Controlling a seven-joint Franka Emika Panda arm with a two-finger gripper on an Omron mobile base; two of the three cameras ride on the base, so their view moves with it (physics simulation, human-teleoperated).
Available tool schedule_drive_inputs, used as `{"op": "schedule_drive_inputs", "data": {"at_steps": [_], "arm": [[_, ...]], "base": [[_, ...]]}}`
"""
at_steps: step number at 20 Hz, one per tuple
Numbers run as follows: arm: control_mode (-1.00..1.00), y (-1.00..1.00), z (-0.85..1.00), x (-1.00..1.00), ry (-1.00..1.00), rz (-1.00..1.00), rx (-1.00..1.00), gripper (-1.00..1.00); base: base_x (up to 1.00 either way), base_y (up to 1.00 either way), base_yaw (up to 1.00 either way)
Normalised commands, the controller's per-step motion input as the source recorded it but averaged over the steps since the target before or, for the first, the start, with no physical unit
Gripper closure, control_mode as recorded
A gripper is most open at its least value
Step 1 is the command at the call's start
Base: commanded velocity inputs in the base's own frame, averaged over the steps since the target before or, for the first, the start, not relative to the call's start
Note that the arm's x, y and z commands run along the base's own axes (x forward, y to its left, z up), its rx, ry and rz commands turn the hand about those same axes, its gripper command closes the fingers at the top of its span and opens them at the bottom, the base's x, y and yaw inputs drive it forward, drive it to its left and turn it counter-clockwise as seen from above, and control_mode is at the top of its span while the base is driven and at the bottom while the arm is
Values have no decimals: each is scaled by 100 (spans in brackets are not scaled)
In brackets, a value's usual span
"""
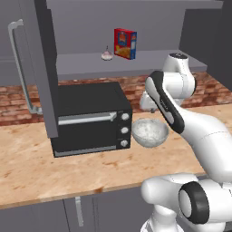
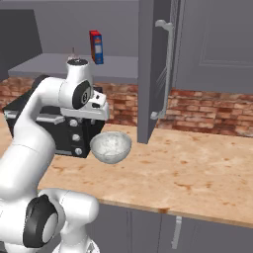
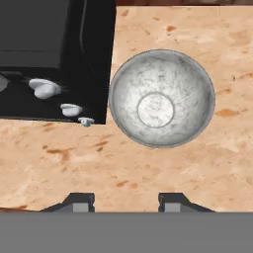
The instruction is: Pick the garlic from the cabinet and place it in the bowl. Then pick the bowl and place it in the sink. Then turn on the sink facuet.
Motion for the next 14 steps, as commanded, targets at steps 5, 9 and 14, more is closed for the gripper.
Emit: {"op": "schedule_drive_inputs", "data": {"at_steps": [5,9,14], "arm": [[-100,23,5,-46,-13,7,-14,-100],[-100,64,81,-6,-34,4,-12,-100],[-100,50,100,-6,-30,0,-1,-100]], "base": [[0,0,0],[0,0,0],[0,0,0]]}}
